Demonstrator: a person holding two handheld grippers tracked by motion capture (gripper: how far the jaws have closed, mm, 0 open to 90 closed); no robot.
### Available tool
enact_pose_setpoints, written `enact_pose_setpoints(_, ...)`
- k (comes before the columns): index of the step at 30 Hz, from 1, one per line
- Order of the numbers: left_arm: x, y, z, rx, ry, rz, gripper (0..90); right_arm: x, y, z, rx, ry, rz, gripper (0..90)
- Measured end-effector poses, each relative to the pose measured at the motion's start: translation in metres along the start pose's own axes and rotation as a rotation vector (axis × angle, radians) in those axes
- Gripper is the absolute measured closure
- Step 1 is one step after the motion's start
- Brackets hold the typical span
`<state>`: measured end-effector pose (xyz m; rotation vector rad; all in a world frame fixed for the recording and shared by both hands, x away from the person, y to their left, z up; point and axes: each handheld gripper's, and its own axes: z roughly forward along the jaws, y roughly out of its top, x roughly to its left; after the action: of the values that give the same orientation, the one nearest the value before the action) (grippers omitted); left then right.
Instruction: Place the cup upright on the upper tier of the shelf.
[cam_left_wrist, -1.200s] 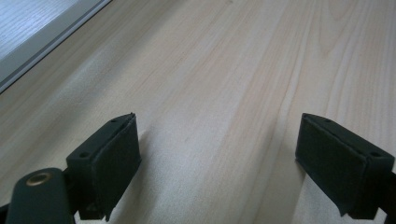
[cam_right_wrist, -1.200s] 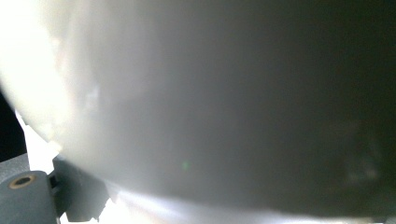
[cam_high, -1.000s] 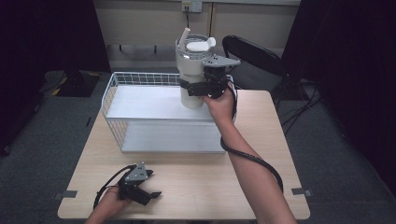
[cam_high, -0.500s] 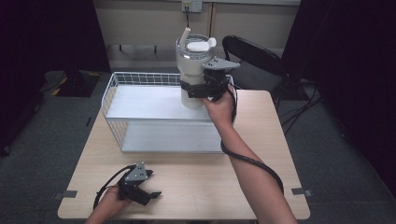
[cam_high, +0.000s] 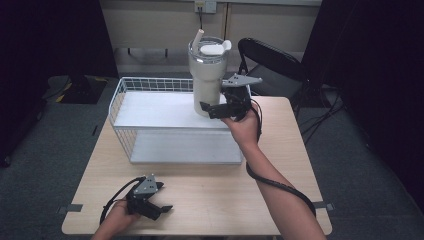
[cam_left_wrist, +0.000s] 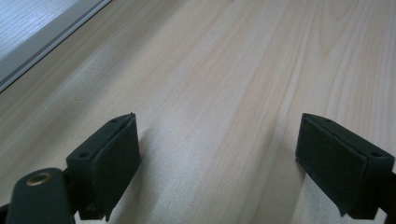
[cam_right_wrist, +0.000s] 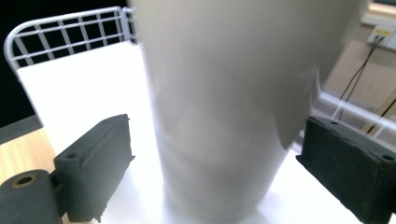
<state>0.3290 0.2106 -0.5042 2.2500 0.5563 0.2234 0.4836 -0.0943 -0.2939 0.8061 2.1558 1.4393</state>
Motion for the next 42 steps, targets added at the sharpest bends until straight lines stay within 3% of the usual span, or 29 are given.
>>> enact_pose_setpoints(9,0.0,0.0,0.0,-0.001,0.0,-0.001,13.0,0.013,-0.01,-0.017,0.038,0.069,-0.064,8.4)
enact_pose_setpoints(13,0.0,0.0,0.0,-0.002,0.001,-0.003,13.0,0.02,-0.012,-0.025,0.022,0.092,-0.082,8.5)
enact_pose_setpoints(27,0.0,0.0,0.0,-0.002,0.001,-0.003,13.0,0.038,-0.019,-0.052,0.006,0.169,-0.112,8.5)
enact_pose_setpoints(42,0.0,0.0,0.0,0.007,0.002,0.007,13.0,0.042,-0.037,-0.065,-0.007,0.224,-0.121,8.5)
